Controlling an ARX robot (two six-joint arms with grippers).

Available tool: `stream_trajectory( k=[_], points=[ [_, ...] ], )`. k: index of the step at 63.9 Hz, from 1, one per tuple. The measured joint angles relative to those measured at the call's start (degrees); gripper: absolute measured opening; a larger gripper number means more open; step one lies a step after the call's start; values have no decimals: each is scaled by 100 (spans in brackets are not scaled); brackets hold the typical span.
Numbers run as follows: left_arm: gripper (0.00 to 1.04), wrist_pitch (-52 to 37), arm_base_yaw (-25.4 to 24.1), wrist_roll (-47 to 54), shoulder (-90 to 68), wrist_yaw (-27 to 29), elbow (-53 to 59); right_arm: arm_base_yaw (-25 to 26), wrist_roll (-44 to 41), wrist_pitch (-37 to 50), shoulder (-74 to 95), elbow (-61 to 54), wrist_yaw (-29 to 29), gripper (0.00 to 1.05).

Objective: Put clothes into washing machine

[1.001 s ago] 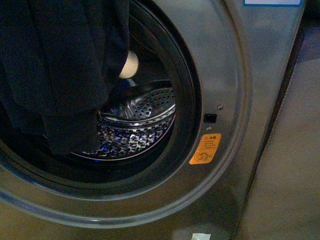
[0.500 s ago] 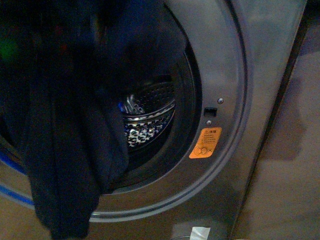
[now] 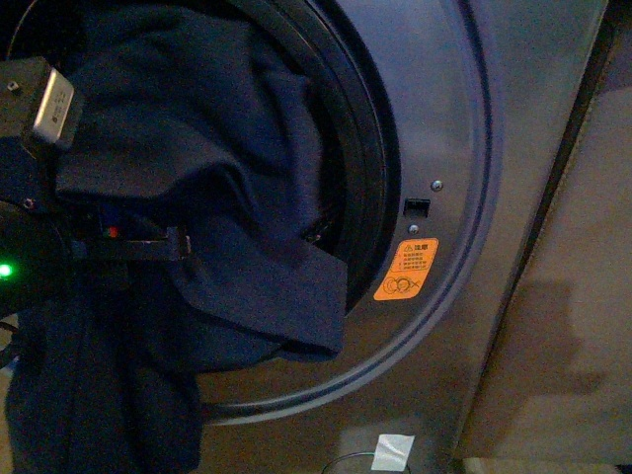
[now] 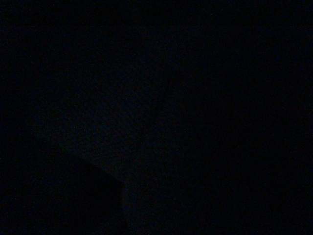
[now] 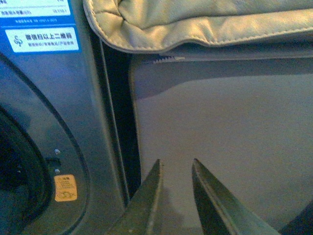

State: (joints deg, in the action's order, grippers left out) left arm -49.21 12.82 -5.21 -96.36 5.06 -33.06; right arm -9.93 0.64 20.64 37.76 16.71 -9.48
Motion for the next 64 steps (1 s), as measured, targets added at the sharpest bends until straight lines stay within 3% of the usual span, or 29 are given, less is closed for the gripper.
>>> stream_trajectory(
  k=[7,19,23,30,64],
  points=[
    [7,-238,0,-72,-433,57,-151,177,-39,42,-273,-315,168,1],
    [7,-514,37,-96,-1178,214,-662,404,-44,37,-684,-717,396,2],
    [7,-551,52,-98,-1456,247,-931,706,-46,4,-837,-828,839,2],
    [7,-564,83,-59,-1893,289,-1388,946,-44,-46,-1047,-968,909,2],
    [7,669,46,48,-3718,706,-4356,981,-46,-555,-1991,-1403,938,2]
  ],
)
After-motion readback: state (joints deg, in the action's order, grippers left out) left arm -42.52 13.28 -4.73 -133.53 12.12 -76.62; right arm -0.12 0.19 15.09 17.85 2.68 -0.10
